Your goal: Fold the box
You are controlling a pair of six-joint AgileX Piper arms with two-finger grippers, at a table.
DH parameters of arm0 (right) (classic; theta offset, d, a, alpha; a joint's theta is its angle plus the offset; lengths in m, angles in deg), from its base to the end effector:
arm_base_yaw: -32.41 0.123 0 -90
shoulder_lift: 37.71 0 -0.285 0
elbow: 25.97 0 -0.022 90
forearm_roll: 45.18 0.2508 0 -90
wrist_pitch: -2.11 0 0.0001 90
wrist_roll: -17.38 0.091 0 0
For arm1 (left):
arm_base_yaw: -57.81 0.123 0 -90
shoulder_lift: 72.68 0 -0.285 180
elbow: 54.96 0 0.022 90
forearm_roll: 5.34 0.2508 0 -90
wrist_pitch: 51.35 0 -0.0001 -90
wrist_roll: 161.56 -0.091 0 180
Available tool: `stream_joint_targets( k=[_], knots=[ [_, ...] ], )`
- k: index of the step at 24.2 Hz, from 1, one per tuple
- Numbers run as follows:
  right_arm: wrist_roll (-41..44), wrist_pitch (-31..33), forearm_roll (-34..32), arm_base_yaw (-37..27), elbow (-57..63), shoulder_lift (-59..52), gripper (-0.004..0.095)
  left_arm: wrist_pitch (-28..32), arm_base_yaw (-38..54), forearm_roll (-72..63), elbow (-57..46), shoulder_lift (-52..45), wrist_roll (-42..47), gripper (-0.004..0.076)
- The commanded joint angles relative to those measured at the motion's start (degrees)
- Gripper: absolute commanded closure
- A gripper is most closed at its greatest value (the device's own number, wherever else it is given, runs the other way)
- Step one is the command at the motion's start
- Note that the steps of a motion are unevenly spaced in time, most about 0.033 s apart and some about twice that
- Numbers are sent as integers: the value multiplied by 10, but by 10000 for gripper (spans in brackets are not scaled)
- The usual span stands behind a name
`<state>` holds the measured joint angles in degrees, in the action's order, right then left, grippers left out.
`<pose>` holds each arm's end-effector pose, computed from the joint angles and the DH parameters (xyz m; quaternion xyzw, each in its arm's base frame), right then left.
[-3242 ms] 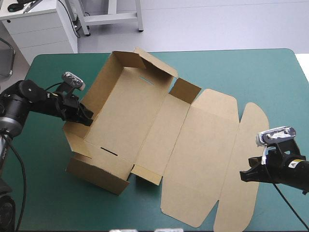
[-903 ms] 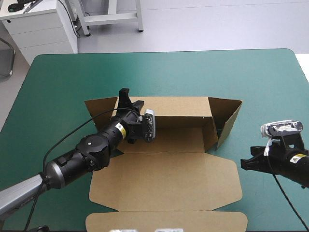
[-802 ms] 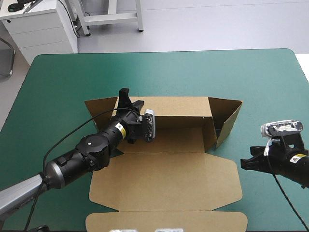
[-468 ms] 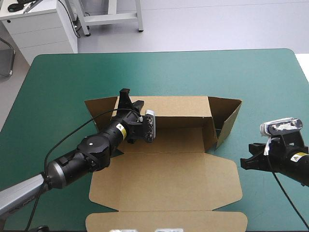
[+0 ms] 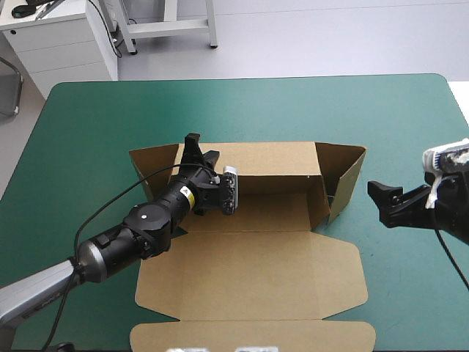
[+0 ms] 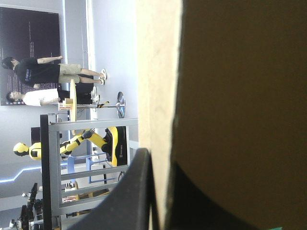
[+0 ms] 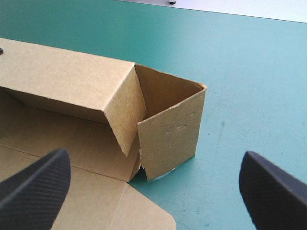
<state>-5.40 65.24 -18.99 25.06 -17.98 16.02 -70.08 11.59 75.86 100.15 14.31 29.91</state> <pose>0.1162 0.0212 0.4462 -0.1187 0.8552 0.1016 0.4943 0.2314 -0.1996 0.2983 0.6571 0.5172 0.2388 0.4937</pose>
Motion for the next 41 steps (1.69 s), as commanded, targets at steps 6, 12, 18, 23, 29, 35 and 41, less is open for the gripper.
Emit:
stream_joint_targets(
  k=[6, 12, 18, 23, 29, 35, 41],
  knots=[
    [23, -2, 11, -3, -144, 122, 3, 2, -2, -27, 2, -1, 16, 731],
    [37, 48, 18, -3, -256, 260, 4, -1, -2, -12, 2, -1, 16, 731],
    [46, 85, 66, -2, -329, 369, 4, -3, -2, -2, 2, -1, 44, 731],
    [46, 86, 92, -1, -362, 439, 4, -3, -2, -2, 2, -1, 51, 731],
    [38, 76, 46, 51, -366, 504, 8, -7, -2, 19, 2, -1, 62, 731],
    [65, 70, -25, 67, -366, 541, 8, -19, -2, 20, 2, -1, 63, 731],
    [91, 87, -65, 67, -366, 543, 8, -36, -2, 20, 2, -1, 65, 731]
  ],
)
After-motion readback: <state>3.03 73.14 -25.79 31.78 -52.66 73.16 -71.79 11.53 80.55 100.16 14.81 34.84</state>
